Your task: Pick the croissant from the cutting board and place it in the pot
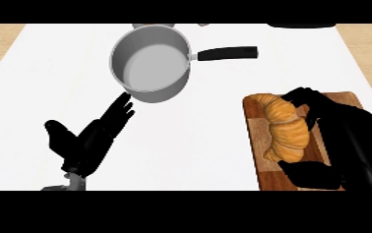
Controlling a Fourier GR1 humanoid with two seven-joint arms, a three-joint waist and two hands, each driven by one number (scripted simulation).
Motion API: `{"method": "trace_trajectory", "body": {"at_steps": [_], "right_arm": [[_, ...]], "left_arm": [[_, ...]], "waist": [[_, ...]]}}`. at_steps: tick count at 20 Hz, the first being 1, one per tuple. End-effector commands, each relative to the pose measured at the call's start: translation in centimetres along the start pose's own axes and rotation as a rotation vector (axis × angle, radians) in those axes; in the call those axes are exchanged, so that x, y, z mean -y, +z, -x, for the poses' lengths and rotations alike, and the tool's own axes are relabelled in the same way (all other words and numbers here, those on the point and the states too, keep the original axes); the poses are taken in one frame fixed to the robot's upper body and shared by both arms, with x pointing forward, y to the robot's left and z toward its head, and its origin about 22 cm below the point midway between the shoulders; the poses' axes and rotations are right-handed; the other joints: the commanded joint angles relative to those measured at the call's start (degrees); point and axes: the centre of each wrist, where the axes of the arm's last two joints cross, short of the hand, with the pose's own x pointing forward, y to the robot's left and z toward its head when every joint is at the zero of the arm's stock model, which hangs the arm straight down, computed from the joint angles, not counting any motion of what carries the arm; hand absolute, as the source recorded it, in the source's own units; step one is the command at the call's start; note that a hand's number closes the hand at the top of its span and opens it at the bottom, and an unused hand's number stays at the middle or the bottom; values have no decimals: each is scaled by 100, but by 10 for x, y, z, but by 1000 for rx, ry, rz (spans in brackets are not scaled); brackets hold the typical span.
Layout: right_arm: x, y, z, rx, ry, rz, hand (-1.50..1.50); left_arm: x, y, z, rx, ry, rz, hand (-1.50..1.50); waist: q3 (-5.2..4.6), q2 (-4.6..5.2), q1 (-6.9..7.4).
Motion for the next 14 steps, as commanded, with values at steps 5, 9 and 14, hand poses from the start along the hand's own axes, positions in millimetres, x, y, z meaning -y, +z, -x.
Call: {"method": "trace_trajectory", "body": {"at_steps": [5, 9, 14], "right_arm": [[63, -6, -46, 144, -179, 105, 150], [90, -30, -70, 159, -211, 100, 150], [90, -69, -101, 153, -258, 75, 150]], "left_arm": [[-6, -6, 6, 10, -24, 4, 0], [8, 2, 8, -11, -2, 11, 0], [2, -4, 2, -13, -2, 7, 0]], "waist": [[-3, 23, 85], [-3, 15, 112], [-1, 22, 111]]}}
